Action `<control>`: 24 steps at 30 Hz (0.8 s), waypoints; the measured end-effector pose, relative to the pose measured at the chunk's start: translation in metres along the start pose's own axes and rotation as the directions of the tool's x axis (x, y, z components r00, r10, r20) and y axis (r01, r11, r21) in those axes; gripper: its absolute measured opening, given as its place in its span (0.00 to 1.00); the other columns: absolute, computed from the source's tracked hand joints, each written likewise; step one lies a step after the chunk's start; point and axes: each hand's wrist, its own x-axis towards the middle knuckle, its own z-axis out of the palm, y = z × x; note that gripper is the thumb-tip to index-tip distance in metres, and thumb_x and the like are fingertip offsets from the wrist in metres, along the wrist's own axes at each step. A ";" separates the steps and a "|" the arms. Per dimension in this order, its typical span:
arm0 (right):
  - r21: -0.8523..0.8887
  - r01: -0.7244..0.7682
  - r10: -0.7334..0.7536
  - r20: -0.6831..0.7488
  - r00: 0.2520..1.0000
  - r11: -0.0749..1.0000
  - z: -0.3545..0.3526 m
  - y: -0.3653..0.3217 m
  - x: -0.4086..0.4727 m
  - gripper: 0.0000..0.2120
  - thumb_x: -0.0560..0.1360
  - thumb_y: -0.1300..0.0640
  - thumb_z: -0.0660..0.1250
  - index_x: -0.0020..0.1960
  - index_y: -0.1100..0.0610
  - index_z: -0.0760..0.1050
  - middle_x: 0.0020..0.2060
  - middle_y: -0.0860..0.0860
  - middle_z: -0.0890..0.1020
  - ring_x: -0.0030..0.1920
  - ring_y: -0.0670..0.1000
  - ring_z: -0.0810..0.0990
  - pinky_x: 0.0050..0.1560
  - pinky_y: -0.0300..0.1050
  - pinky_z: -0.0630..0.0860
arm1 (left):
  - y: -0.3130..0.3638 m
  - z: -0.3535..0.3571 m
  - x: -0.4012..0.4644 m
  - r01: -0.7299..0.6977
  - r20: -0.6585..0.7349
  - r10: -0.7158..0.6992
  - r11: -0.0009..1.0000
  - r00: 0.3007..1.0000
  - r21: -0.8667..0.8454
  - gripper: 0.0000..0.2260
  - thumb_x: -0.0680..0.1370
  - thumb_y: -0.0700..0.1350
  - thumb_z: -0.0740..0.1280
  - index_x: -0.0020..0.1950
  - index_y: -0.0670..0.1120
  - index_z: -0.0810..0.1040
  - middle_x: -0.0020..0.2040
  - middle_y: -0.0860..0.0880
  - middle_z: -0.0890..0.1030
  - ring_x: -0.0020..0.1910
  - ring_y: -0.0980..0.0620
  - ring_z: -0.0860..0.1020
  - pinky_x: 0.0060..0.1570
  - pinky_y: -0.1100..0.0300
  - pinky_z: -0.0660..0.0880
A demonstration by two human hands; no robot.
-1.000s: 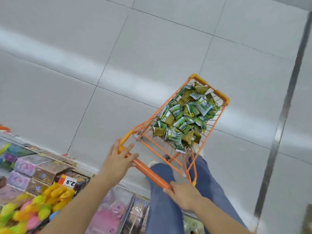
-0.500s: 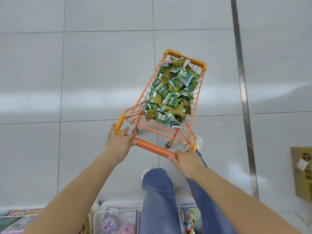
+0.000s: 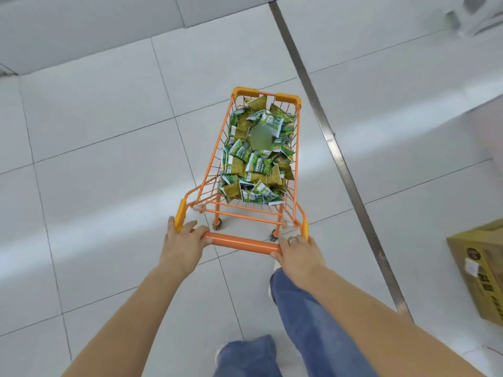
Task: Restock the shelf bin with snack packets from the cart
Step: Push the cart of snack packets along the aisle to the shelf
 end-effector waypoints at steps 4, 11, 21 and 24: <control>0.116 -0.089 0.095 -0.055 0.994 0.989 -0.056 0.057 0.041 0.22 0.83 0.44 0.45 0.66 0.55 0.66 0.63 0.53 0.75 0.65 0.55 0.70 0.66 0.52 0.63 | 0.026 -0.070 0.083 -0.023 -0.011 0.023 0.999 1.000 -0.024 0.18 0.84 0.54 0.49 0.70 0.54 0.68 0.72 0.48 0.70 0.75 0.51 0.59 0.73 0.41 0.42; 0.261 -0.159 0.185 -0.075 0.980 0.952 -0.141 0.137 0.106 0.21 0.83 0.44 0.45 0.67 0.54 0.66 0.63 0.53 0.75 0.67 0.54 0.68 0.69 0.51 0.60 | 0.054 -0.177 0.209 -0.115 0.011 0.115 0.989 0.993 0.094 0.19 0.84 0.55 0.49 0.72 0.54 0.67 0.72 0.48 0.70 0.75 0.49 0.59 0.73 0.40 0.42; 0.387 -0.238 0.268 -0.026 0.963 0.891 -0.273 0.239 0.198 0.21 0.83 0.45 0.45 0.70 0.54 0.62 0.66 0.53 0.72 0.70 0.53 0.64 0.72 0.51 0.56 | 0.102 -0.324 0.379 -0.128 0.029 0.125 0.964 0.992 0.234 0.16 0.83 0.50 0.56 0.72 0.54 0.64 0.69 0.47 0.71 0.73 0.37 0.61 0.73 0.37 0.48; 0.408 -0.245 0.273 -0.009 0.962 0.879 -0.306 0.282 0.221 0.22 0.82 0.44 0.45 0.70 0.54 0.62 0.66 0.53 0.72 0.71 0.54 0.64 0.72 0.51 0.57 | 0.130 -0.361 0.423 -0.142 0.041 0.136 0.953 0.990 0.266 0.18 0.83 0.49 0.56 0.73 0.54 0.62 0.70 0.46 0.70 0.74 0.38 0.59 0.73 0.37 0.46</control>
